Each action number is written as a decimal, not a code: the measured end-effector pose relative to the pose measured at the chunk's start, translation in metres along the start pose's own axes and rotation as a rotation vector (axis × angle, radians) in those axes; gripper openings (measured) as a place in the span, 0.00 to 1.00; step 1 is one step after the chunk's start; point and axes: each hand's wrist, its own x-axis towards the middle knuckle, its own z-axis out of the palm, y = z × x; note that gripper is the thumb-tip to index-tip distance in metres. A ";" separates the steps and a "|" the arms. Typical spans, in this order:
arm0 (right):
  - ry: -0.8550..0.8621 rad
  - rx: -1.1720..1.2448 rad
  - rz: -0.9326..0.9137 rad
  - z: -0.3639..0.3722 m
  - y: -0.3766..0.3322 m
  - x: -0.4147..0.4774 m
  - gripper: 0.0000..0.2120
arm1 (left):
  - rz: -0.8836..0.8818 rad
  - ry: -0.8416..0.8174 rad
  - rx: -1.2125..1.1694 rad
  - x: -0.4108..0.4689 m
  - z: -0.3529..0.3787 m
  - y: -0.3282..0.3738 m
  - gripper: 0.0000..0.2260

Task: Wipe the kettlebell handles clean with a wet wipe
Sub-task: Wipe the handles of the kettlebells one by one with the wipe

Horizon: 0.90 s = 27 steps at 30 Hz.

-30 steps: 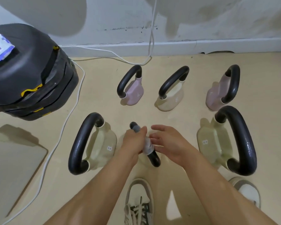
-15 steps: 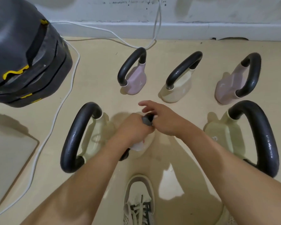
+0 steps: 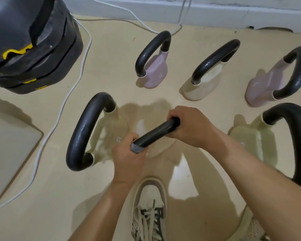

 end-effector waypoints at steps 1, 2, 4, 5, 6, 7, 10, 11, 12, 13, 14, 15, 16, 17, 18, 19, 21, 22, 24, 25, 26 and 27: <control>0.012 -0.015 0.033 0.000 -0.002 -0.005 0.13 | -0.057 -0.020 -0.036 0.005 -0.002 -0.001 0.08; 0.019 -0.038 0.062 0.002 -0.003 -0.011 0.14 | -0.106 -0.023 -0.085 0.010 -0.002 0.000 0.09; -0.002 -0.117 0.106 0.008 -0.007 -0.026 0.14 | -0.213 0.032 -0.192 0.022 0.005 0.007 0.09; -0.023 -0.157 0.108 0.014 -0.010 -0.033 0.13 | -0.285 0.068 -0.301 0.028 0.011 0.011 0.08; -0.038 -0.184 0.095 0.020 -0.013 -0.040 0.12 | -0.388 0.096 -0.483 0.034 0.017 0.014 0.08; -0.044 -0.182 0.075 0.026 -0.017 -0.045 0.12 | -0.482 0.105 -0.677 0.040 0.023 0.017 0.08; -0.120 -0.013 0.067 0.034 -0.020 -0.056 0.17 | -0.544 0.129 -0.731 0.051 0.042 0.010 0.08; -0.185 0.088 0.089 0.031 -0.017 -0.057 0.18 | -0.573 0.093 -0.745 0.050 0.045 0.011 0.07; -0.266 0.216 0.117 0.024 -0.013 -0.057 0.18 | -0.540 0.067 -0.696 0.050 0.047 0.011 0.06; -0.343 0.367 0.155 0.016 -0.010 -0.056 0.16 | -0.511 0.063 -0.668 0.050 0.047 0.014 0.06; -0.386 0.532 0.210 0.007 -0.010 -0.055 0.14 | -0.482 0.058 -0.613 0.049 0.043 0.017 0.06; -0.370 0.688 0.276 0.002 -0.008 -0.050 0.13 | -0.474 0.041 -0.587 0.049 0.039 0.022 0.07; -0.300 0.795 0.338 0.000 -0.008 -0.042 0.14 | -0.440 -0.014 -0.520 0.050 0.034 0.023 0.07; -0.202 0.831 0.380 -0.002 -0.010 -0.030 0.16 | -0.383 -0.079 -0.390 0.051 0.028 0.022 0.08; -0.131 0.833 0.402 -0.002 -0.013 -0.016 0.18 | -0.325 -0.149 -0.247 0.053 0.023 0.020 0.09; -0.110 0.852 0.411 0.000 -0.018 -0.001 0.20 | -0.268 -0.223 -0.127 0.054 0.019 0.017 0.11; -0.162 0.965 0.425 0.007 -0.030 0.025 0.22 | -0.193 -0.319 0.030 0.058 0.008 0.010 0.15; -0.199 1.012 0.425 0.013 -0.036 0.034 0.21 | -0.204 -0.334 0.016 0.059 0.004 0.009 0.16; -0.216 1.040 0.414 0.023 -0.044 0.045 0.15 | -0.205 -0.390 -0.004 0.060 -0.003 0.008 0.19; -0.184 1.073 0.414 0.027 -0.044 0.047 0.13 | -0.200 -0.428 0.010 0.061 -0.006 0.012 0.21; -0.145 1.133 0.417 0.031 -0.043 0.049 0.12 | -0.183 -0.458 0.019 0.062 -0.010 0.015 0.23; -0.107 1.210 0.420 0.033 -0.041 0.048 0.12 | -0.160 -0.480 0.013 0.063 -0.012 0.020 0.24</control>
